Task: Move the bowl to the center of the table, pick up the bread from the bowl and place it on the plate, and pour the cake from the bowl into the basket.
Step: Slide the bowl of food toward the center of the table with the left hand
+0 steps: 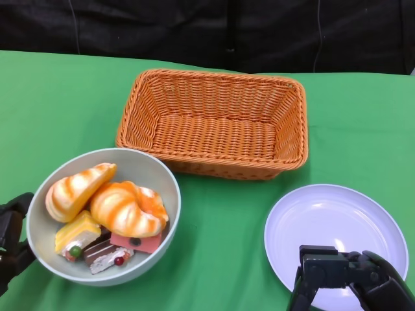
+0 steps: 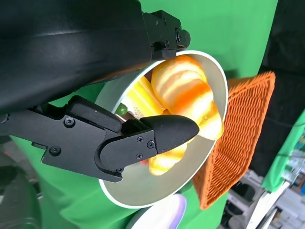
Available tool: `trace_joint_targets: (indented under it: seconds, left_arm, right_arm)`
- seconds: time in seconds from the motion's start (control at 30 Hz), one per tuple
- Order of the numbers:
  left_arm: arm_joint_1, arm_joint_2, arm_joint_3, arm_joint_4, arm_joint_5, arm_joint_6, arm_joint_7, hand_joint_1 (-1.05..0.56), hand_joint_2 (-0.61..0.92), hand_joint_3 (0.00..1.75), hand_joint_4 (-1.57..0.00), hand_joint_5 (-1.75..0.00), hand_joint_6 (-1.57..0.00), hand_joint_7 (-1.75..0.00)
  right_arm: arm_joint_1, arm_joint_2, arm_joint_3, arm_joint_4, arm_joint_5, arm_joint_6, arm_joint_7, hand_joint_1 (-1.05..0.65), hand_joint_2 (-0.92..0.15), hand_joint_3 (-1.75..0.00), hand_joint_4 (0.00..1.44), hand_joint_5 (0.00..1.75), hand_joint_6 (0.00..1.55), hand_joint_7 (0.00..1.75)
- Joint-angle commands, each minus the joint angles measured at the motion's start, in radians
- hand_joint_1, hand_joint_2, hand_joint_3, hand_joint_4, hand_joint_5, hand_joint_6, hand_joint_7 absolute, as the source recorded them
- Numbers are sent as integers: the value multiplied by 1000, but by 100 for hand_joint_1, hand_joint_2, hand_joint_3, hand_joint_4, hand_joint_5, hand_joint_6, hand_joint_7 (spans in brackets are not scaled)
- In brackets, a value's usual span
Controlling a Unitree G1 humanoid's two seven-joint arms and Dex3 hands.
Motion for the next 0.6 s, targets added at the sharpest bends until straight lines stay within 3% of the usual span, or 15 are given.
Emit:
trace_joint_targets:
  seconds: [0.03, 0.6]
  left_arm:
    - [0, 23, -23, -8, 17, 4, -32, -75, 92, 75, 0, 0, 0, 0]
    - [10, 9, -90, -79, 0, 73, -48, -77, 92, 68, 0, 0, 0, 0]
  right_arm:
    - [5, -13, -1, -9, 16, 7, 1, -19, -13, -157, 85, 148, 87, 126]
    - [-3, -11, 2, -11, 9, 11, 1, -17, -11, -158, 85, 147, 86, 125]
